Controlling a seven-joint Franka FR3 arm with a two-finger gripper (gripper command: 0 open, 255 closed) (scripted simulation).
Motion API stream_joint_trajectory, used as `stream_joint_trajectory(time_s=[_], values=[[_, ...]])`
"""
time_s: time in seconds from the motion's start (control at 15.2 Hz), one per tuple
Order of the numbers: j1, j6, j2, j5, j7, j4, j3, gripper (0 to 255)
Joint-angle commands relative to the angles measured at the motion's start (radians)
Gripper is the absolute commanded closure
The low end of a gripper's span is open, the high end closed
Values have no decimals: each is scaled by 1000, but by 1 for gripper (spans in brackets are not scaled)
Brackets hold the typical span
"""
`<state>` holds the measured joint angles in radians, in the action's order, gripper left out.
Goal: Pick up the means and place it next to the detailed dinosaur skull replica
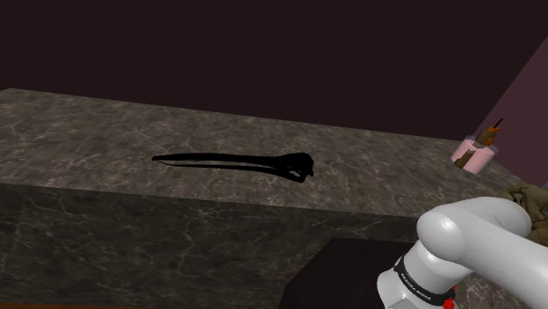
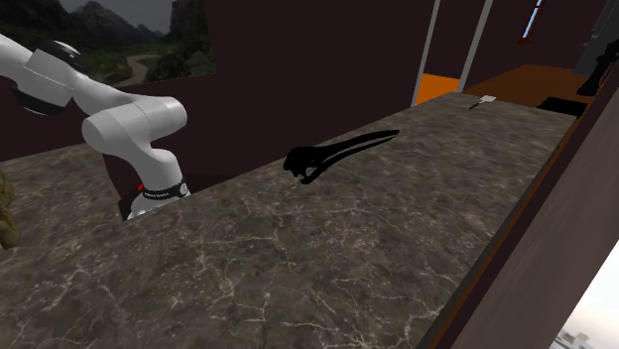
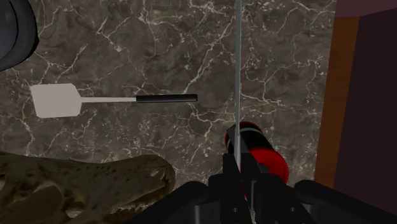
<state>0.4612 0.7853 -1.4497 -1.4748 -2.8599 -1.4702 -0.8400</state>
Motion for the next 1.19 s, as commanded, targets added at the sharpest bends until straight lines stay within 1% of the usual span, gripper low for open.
stream_joint_trajectory(time_s=[0.0,1.12], values=[[12,9,-25,-3,10,-34,-6,255],[105,89,-207,-64,46,-253,-88,255]])
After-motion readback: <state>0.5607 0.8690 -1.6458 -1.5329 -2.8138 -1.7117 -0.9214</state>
